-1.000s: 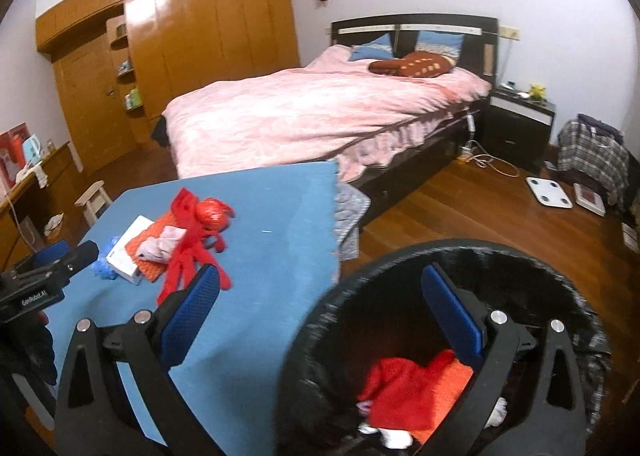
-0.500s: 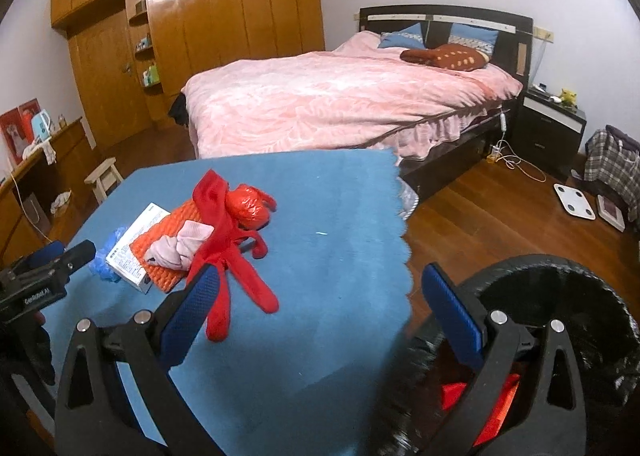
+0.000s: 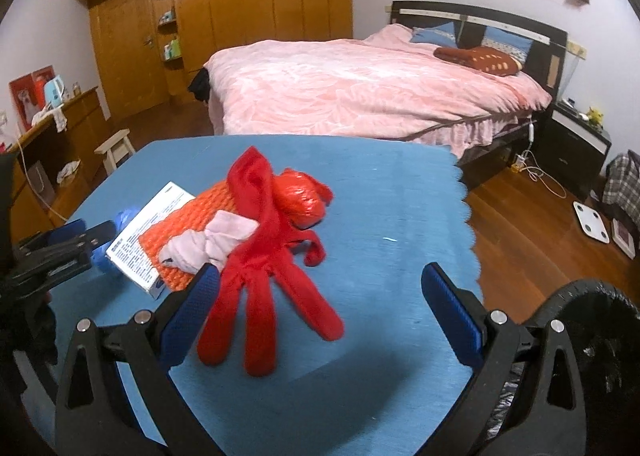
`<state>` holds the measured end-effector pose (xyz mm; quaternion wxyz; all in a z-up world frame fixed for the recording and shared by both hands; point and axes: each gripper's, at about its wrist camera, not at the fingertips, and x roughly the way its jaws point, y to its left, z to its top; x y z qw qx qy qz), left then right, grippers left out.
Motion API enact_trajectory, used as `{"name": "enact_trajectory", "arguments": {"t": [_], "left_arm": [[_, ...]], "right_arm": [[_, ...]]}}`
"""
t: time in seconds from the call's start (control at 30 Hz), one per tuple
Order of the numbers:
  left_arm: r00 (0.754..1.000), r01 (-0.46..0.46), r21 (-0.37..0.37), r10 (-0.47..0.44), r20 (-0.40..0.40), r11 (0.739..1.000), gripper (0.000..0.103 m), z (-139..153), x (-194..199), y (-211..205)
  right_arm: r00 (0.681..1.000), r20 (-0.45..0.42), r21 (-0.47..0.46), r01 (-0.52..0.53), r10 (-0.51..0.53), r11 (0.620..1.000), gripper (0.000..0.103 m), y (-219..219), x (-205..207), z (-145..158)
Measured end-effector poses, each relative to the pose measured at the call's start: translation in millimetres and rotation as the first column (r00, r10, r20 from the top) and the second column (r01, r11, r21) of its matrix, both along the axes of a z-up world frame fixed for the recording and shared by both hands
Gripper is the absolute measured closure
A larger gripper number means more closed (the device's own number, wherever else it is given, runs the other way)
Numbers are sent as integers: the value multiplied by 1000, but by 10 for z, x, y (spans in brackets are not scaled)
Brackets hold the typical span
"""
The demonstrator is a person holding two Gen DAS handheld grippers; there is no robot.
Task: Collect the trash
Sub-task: 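Move both grippers back to the pile, left gripper toward the blue plastic bag, then grasp the blue plastic bag with the left gripper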
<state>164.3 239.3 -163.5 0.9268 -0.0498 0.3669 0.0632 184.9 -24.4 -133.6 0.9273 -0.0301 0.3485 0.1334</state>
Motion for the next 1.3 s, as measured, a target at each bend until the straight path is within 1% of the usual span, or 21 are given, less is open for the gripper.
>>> {"name": "enact_trajectory", "arguments": {"t": [0.2, 0.23, 0.27, 0.3, 0.37, 0.5, 0.63, 0.73, 0.77, 0.87, 0.93, 1.03, 1.2, 1.3], "left_arm": [[999, 43, -42, -45, -31, 998, 35, -104, 133, -27], [998, 49, -46, -51, -35, 998, 36, -116, 147, -39], [997, 63, -57, -66, -41, 996, 43, -130, 160, -51], [995, 84, -75, -87, -43, 994, 47, -140, 172, -62], [992, 118, -99, -122, -41, 988, 64, -143, 182, -101], [988, 150, -73, -152, -26, 986, 70, -122, 164, -193], [993, 116, -69, -115, 13, 991, 71, -18, 83, -157], [997, 61, -56, -58, 56, 997, 71, 117, -25, -76], [997, 43, -51, -39, 72, 998, 71, 163, -71, -44], [995, 22, -39, -18, 99, 999, 71, 266, -178, 15], [995, 26, -31, -23, 98, 999, 71, 290, -222, 12], [995, 36, -8, -35, 89, 999, 71, 276, -263, -26], [998, 33, -14, -32, 62, 999, 71, 195, -293, -18], [998, 28, -18, -27, 51, 999, 71, 142, -329, -4]], "right_arm": [[1000, -14, -8, -13, 13, 1000, 5, 63, 47, -56], [1000, -17, -7, -14, 14, 1000, 5, 68, 55, -65], [1000, -20, -5, -15, 15, 1000, 5, 74, 64, -70], [1000, -21, -2, -16, 16, 1000, 5, 82, 70, -74], [1000, -22, 0, -17, 17, 1000, 5, 99, 79, -80], [1000, -23, 13, -15, 15, 1000, 5, 129, 95, -83], [1000, -14, 25, -19, 19, 1000, 5, 156, 95, -64], [1000, 0, 33, -29, 29, 999, 6, 178, 87, -36], [999, 1, 35, -34, 34, 999, 9, 194, 88, -30], [998, -6, 44, -58, 58, 997, 24, 262, 107, -22], [997, -18, 58, -72, 73, 996, 27, 318, 124, -31], [996, -23, 69, -88, 90, 994, 36, 402, 134, -38], [991, -48, 67, -125, 128, 990, 51, 575, 141, -104], [987, -72, 69, -140, 144, 988, 58, 639, 145, -161]]}}
